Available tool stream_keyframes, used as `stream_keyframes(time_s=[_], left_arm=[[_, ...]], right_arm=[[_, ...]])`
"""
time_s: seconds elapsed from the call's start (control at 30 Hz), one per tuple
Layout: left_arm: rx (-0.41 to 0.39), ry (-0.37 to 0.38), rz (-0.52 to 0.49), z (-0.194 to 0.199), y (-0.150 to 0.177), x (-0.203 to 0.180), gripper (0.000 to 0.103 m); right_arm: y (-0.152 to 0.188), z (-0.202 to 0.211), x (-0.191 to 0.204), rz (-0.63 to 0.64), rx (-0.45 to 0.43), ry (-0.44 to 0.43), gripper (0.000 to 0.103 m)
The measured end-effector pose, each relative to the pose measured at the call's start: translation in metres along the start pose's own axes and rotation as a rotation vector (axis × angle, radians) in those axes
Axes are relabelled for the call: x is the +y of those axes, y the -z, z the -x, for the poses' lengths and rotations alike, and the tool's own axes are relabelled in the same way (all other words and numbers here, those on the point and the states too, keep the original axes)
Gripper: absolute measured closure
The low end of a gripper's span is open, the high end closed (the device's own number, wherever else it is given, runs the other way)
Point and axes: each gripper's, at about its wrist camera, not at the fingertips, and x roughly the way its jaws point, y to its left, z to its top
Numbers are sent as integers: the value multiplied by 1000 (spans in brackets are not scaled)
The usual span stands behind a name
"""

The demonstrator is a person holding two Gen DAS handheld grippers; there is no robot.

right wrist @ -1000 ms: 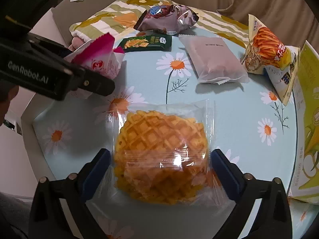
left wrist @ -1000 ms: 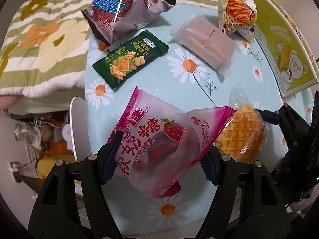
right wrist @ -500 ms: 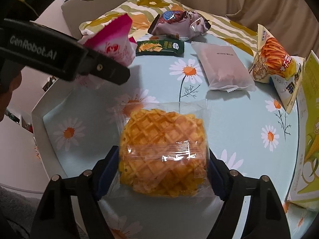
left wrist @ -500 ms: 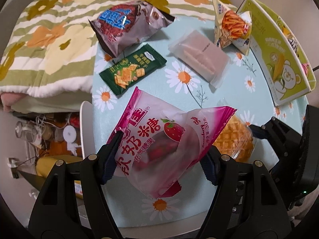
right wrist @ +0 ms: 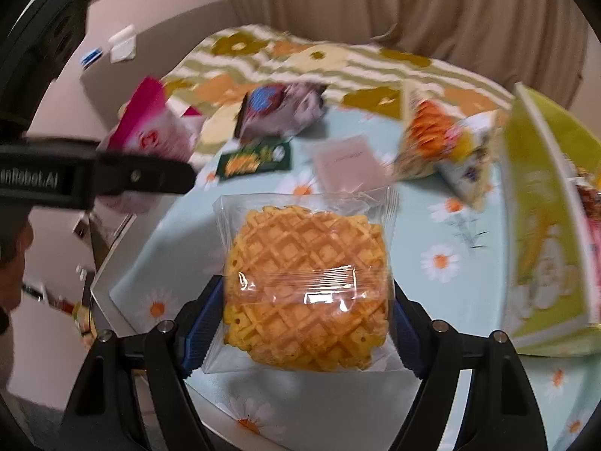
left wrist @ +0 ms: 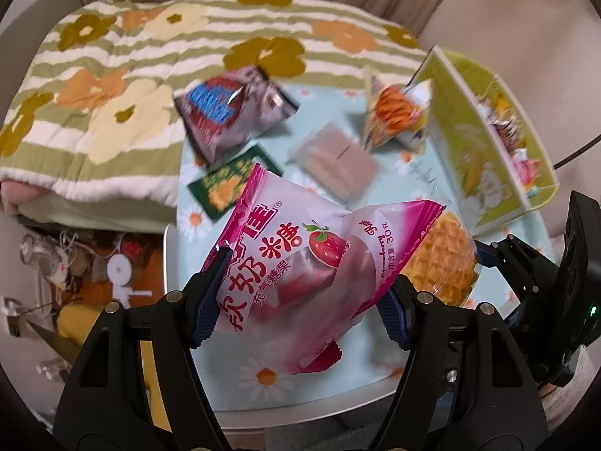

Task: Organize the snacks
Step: 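Carry both items over the yellow box and open both tools to release them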

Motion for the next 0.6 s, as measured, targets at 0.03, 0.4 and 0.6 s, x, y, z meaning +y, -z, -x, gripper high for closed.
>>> stream_keyframes(time_s=[0.03, 0.4, 0.6], left_arm=[[-12, 5, -4, 5, -2, -4, 35], [-132, 41, -90, 45, -40, -88, 35], [-186, 74, -95, 42, -70, -159, 35]], right_arm=[[-3, 6, -4, -14, -8, 6, 27], [-22, 101, -70, -139, -145, 59, 27], [-25, 147, -141, -193, -196, 85, 27]])
